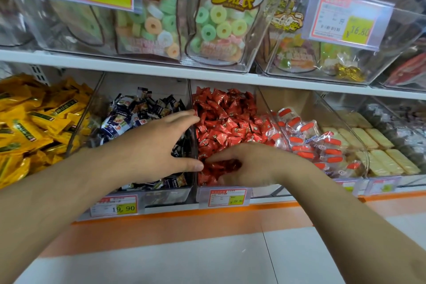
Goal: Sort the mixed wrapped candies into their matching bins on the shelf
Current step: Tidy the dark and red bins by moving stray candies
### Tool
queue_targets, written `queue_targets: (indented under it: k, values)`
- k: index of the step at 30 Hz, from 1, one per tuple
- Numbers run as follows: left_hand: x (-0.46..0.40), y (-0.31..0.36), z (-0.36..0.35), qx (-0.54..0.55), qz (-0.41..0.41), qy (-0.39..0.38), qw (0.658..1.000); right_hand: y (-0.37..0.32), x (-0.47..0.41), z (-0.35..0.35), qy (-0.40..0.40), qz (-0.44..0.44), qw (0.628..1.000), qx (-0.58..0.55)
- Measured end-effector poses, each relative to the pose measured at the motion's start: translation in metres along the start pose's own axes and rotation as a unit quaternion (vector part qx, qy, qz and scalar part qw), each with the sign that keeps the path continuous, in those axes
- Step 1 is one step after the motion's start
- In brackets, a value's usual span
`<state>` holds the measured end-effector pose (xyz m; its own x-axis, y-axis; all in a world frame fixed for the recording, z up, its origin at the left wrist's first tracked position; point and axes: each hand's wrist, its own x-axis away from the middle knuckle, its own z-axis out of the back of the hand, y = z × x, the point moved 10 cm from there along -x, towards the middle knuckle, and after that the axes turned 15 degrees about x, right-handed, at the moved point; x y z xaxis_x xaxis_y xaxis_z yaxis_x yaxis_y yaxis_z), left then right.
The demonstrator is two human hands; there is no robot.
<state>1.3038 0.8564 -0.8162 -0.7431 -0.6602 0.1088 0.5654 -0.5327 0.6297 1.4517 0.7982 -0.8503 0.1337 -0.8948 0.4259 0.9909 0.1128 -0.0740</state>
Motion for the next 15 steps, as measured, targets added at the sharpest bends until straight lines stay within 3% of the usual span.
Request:
queue_targets:
  k: [15]
  values:
    - [0.002, 0.001, -0.001, 0.005, -0.004, 0.002, 1.0, 0.019, -0.017, 0.007, 0.097, -0.039, 0.994, 0.011]
